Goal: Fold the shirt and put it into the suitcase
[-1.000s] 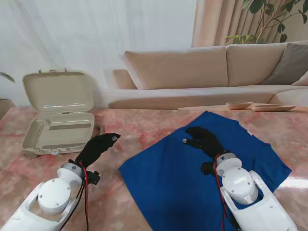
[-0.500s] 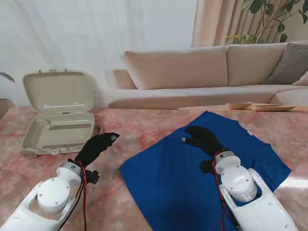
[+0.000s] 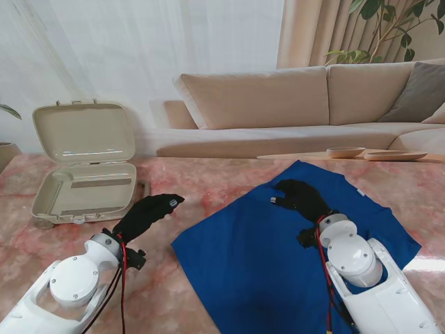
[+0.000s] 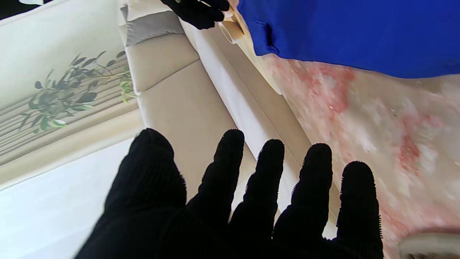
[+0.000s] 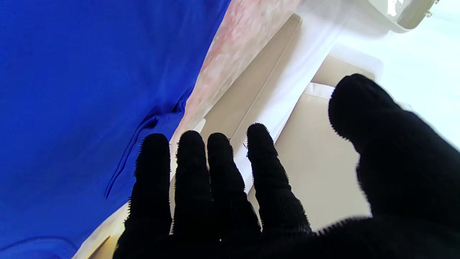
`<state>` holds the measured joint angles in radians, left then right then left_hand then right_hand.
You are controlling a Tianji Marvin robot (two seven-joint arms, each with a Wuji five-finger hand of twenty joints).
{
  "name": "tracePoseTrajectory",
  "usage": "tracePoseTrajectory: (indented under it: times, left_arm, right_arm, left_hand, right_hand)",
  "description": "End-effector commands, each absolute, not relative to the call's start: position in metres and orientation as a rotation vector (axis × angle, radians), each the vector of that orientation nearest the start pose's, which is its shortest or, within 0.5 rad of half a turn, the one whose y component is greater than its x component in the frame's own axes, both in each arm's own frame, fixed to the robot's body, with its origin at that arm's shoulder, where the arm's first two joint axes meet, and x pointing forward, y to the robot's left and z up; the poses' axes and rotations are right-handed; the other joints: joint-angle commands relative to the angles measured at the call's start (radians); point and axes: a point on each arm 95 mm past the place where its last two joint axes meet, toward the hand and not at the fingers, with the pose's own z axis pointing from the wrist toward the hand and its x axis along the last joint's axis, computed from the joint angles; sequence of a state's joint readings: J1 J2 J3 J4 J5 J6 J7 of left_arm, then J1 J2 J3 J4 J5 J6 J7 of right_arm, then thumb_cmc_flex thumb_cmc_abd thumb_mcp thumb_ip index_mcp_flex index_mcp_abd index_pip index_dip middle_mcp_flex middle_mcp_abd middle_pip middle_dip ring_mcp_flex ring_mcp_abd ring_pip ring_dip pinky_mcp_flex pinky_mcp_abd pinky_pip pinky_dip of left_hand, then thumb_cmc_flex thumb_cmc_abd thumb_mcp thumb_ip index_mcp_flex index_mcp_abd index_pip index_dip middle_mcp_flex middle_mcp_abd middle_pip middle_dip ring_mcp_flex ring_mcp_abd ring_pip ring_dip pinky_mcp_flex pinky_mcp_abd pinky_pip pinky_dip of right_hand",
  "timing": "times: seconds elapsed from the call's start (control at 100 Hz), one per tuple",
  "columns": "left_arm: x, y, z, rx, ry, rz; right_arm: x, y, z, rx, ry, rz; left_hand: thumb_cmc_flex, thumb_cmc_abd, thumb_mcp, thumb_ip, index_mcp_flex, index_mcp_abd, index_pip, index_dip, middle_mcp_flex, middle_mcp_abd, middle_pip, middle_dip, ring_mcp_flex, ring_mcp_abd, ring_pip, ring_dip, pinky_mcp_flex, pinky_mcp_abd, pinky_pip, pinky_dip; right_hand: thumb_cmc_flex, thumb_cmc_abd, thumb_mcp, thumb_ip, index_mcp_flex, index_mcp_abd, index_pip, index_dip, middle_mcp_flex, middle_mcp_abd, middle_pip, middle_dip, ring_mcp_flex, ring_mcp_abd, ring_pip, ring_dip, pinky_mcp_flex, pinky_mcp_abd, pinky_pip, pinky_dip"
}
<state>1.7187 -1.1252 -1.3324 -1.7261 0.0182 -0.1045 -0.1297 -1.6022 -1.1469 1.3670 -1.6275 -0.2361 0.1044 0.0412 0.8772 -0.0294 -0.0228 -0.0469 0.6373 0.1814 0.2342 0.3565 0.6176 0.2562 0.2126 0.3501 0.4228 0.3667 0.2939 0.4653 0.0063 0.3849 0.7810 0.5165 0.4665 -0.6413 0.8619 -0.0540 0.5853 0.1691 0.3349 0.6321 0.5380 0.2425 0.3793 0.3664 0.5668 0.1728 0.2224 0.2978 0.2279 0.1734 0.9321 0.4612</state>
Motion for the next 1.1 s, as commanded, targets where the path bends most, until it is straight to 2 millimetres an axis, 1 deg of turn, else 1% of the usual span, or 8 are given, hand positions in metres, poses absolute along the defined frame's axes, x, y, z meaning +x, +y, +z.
tracePoseTrajectory:
  times: [0.0, 0.18, 0.28, 0.39, 0.62, 0.85, 0.93, 1.09]
  left_arm:
    - [0.365, -0.010, -0.307, -2.085, 0.973, -2.217]
    - [0.365, -0.024, -0.304, -2.104, 1.072, -2.261]
    - [0.364, -0.032, -0.307, -2.129, 1.122, -2.269]
    - [0.361, -0.037, -0.313, -2.177, 1.215, -2.250]
    - [0.353, -0.039, -0.328, -2.287, 1.410, -2.130]
    - [0.348, -0.037, -0.340, -2.367, 1.502, -2.006]
    - [0.347, -0.037, -0.345, -2.395, 1.527, -1.957]
    - [0.348, -0.037, -0.356, -2.424, 1.604, -1.857]
  right_arm:
    - [0.409, -0.046, -0.311, -2.450, -1.068, -2.172]
    - [0.417, -0.057, -0.305, -2.496, -1.155, -2.169]
    - [0.421, -0.064, -0.305, -2.531, -1.197, -2.148]
    - [0.426, -0.072, -0.308, -2.580, -1.215, -2.116]
    - [0.433, -0.088, -0.316, -2.670, -1.251, -2.041]
    - [0.440, -0.100, -0.326, -2.732, -1.285, -1.980]
    - [0.443, -0.104, -0.329, -2.756, -1.294, -1.964]
    - [0.450, -0.112, -0.332, -2.804, -1.296, -1.940]
  left_hand:
    - [-0.015, 0.046, -0.020, -0.002, -0.004, -0.018, -0.011, -0.005, -0.018, 0.008, -0.010, -0.003, -0.019, -0.022, -0.024, -0.007, -0.006, -0.015, -0.001, -0.001]
    - [-0.013, 0.051, -0.020, -0.002, -0.012, -0.016, -0.015, -0.006, -0.026, 0.011, -0.011, -0.003, -0.025, -0.021, -0.021, -0.005, -0.008, -0.020, 0.004, 0.000]
    - [-0.010, 0.052, -0.020, -0.002, -0.014, -0.013, -0.017, -0.007, -0.030, 0.013, -0.010, -0.003, -0.024, -0.018, -0.018, -0.003, -0.006, -0.021, 0.008, 0.002]
    - [-0.010, 0.056, -0.020, -0.002, -0.023, -0.009, -0.022, -0.009, -0.039, 0.013, -0.011, -0.003, -0.031, -0.018, -0.018, -0.002, -0.006, -0.024, 0.013, 0.003]
    - [-0.019, 0.070, -0.023, -0.003, -0.052, -0.003, -0.036, -0.014, -0.069, 0.017, -0.013, -0.005, -0.050, -0.017, -0.019, -0.002, -0.013, -0.031, 0.014, 0.005]
    - [-0.029, 0.081, -0.023, -0.003, -0.066, 0.006, -0.046, -0.016, -0.083, 0.027, -0.014, -0.007, -0.060, -0.004, -0.017, 0.000, -0.012, -0.037, 0.023, 0.011]
    - [-0.032, 0.084, -0.024, -0.002, -0.070, 0.009, -0.049, -0.017, -0.086, 0.033, -0.015, -0.008, -0.061, 0.008, -0.014, 0.002, -0.009, -0.039, 0.030, 0.015]
    - [-0.038, 0.092, -0.023, -0.002, -0.080, 0.013, -0.057, -0.019, -0.094, 0.041, -0.016, -0.009, -0.070, 0.014, -0.009, 0.004, -0.010, -0.047, 0.038, 0.020]
  right_hand:
    - [0.010, 0.000, -0.018, 0.001, 0.020, -0.021, -0.009, -0.005, -0.014, -0.010, 0.004, -0.005, -0.002, -0.016, -0.004, -0.011, -0.008, -0.027, 0.002, -0.013]
    - [0.002, -0.007, -0.008, 0.003, 0.015, -0.027, -0.010, -0.005, -0.019, -0.017, -0.003, -0.009, -0.012, -0.019, -0.013, -0.014, -0.015, -0.029, -0.005, -0.015]
    - [-0.003, -0.010, -0.002, 0.003, 0.013, -0.030, -0.009, -0.004, -0.024, -0.022, -0.008, -0.010, -0.023, -0.025, -0.021, -0.017, -0.023, -0.036, -0.014, -0.018]
    - [-0.006, -0.013, 0.005, 0.002, 0.011, -0.033, -0.008, -0.004, -0.030, -0.024, -0.012, -0.010, -0.035, -0.027, -0.028, -0.020, -0.033, -0.040, -0.024, -0.020]
    - [-0.005, -0.013, 0.013, 0.000, 0.006, -0.033, -0.006, -0.002, -0.051, -0.028, -0.013, -0.007, -0.070, -0.035, -0.043, -0.028, -0.055, -0.054, -0.044, -0.021]
    - [0.003, -0.009, 0.012, -0.001, 0.006, -0.029, -0.001, 0.000, -0.067, -0.028, -0.001, -0.003, -0.092, -0.040, -0.043, -0.034, -0.068, -0.063, -0.055, -0.017]
    - [0.007, -0.010, 0.010, -0.001, 0.006, -0.027, 0.000, 0.000, -0.074, -0.027, 0.005, -0.002, -0.103, -0.044, -0.042, -0.037, -0.076, -0.069, -0.062, -0.017]
    - [0.008, -0.009, 0.010, 0.000, 0.006, -0.027, 0.003, 0.002, -0.087, -0.031, 0.016, -0.001, -0.126, -0.052, -0.043, -0.045, -0.089, -0.078, -0.071, -0.016]
